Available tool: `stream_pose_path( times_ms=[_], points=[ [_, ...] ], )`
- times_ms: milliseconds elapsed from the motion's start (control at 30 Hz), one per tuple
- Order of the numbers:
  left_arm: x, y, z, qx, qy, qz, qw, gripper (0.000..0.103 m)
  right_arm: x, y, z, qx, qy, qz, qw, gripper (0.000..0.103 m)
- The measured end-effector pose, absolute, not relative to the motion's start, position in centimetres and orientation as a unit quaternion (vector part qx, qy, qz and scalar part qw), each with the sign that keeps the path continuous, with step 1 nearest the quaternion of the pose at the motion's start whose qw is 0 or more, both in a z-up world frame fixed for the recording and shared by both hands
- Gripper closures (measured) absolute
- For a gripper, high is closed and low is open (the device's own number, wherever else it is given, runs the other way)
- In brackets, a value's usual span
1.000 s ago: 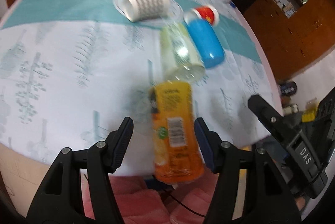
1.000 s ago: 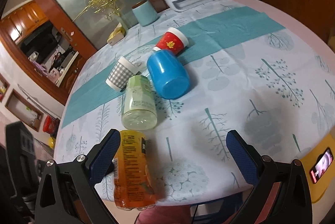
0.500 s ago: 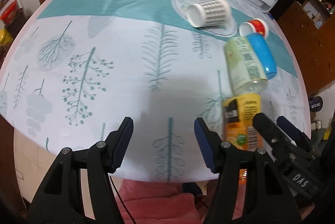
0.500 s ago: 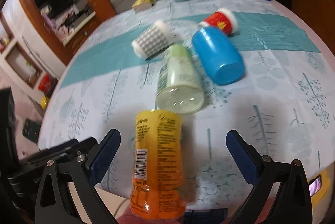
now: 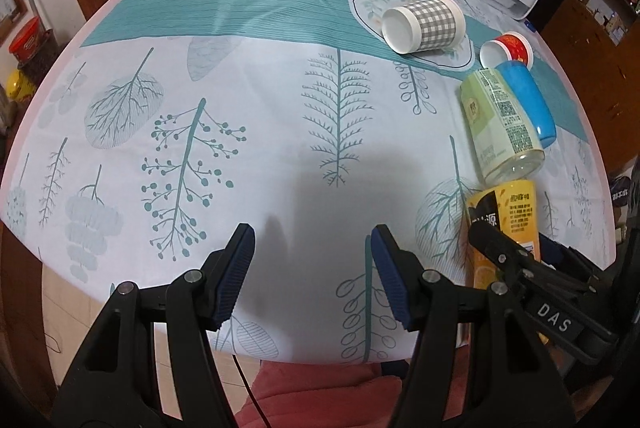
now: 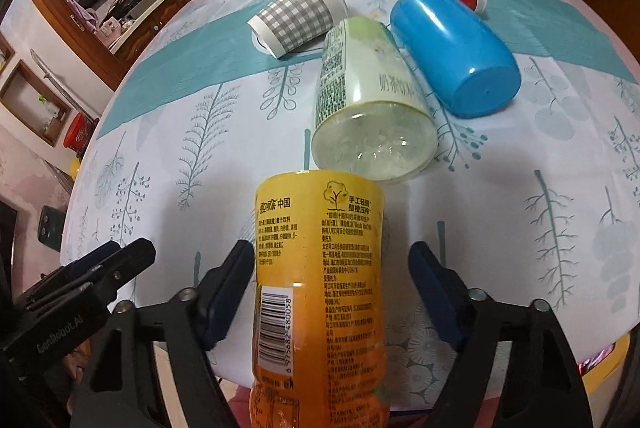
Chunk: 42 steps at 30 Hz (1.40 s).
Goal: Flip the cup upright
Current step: 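Pass the orange bottle from the left gripper into the right gripper, then rotate the orange bottle upright with the right gripper and lower it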
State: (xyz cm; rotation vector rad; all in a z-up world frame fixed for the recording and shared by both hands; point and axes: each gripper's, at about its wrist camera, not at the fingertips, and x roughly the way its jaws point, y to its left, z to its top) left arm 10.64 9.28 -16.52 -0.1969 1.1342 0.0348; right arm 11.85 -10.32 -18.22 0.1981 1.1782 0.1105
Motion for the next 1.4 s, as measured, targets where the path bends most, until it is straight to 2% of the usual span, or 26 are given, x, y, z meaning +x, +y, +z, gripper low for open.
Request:
stream_pose_path(
  times_ms=[133,367,667,800,1000,1167,1400],
  points=[
    [10.5,9.1,-16.2,-0.097,0.530,0.015,0.842,0.045,11.5,-10.5,-18.0,0.095,0.548,0.060,0.829,0.044],
    [10.1,8.8,-15.5,-0.103,0.520,0.008,0.848,0.045,10.3,-11.8,-15.4,0.104,0.492,0.050,0.863,0.046],
    [10.0,8.7,-15.4,-0.115,0.521,0.000,0.846,0.045,7.2,-13.2,-11.5,0.054,0.328,-0.015,0.943,0.047],
    [10.0,8.5,-15.3,-0.115,0.520,-0.002,0.846,0.045,5.3,-13.0,-11.7,0.026,0.249,-0.029,0.968,0.047],
    [10.1,8.3,-15.2,-0.115,0.519,-0.002,0.847,0.045,3.0,-12.2,-13.4,0.020,0.173,-0.011,0.985,0.047],
    [10.3,8.0,-15.1,-0.112,0.518,-0.005,0.848,0.045,2.2,-11.9,-14.7,0.038,0.149,-0.003,0.988,0.047],
    [10.1,7.6,-14.7,-0.109,0.515,-0.010,0.850,0.045,1.9,-12.0,-15.8,0.034,0.156,0.005,0.987,0.045]
  ],
)
